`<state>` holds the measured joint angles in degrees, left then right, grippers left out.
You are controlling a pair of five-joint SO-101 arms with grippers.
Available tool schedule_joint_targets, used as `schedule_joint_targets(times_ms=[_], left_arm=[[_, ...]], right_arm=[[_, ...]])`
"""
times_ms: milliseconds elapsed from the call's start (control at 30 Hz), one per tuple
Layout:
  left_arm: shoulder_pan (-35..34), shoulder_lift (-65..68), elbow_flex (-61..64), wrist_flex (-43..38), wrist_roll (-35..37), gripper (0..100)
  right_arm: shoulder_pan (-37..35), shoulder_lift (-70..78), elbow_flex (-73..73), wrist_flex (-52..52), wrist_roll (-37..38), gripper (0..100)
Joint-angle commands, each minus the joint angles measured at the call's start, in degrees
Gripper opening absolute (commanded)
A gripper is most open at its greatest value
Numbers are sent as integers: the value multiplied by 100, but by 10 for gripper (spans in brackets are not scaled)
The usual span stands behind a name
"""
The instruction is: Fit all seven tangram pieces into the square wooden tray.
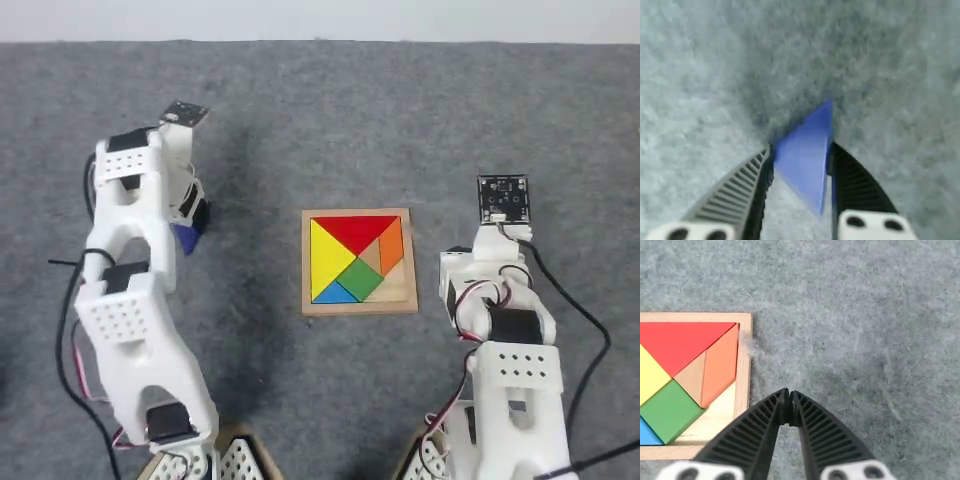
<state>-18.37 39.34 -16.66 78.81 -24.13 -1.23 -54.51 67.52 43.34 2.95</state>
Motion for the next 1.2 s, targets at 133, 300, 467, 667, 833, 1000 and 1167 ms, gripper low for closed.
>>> schedule_joint_targets(times_ms=[133, 300, 467, 667, 833, 1000, 1167], left_arm=[[-62, 1169, -1763, 1248, -105, 173], [-88, 1574, -2580, 2101, -105, 137], [-141, 1565, -2818, 2154, -105, 126], [-149, 897, -3090, 2119, -79, 100], [-387, -35, -2659, 2119, 141, 160], [-730, -299, -1675, 1925, 132, 167], [-888, -281, -813, 1240, 141, 235]], right_arm=[[-31, -163, -70, 31, 79, 7], [-31, -163, -70, 13, 79, 7], [-31, -163, -70, 4, 79, 7], [-40, -163, -70, 4, 79, 7], [-40, -163, -70, 4, 88, 7], [-48, -163, -79, -4, 88, 7], [-48, -163, -79, 22, 88, 7]])
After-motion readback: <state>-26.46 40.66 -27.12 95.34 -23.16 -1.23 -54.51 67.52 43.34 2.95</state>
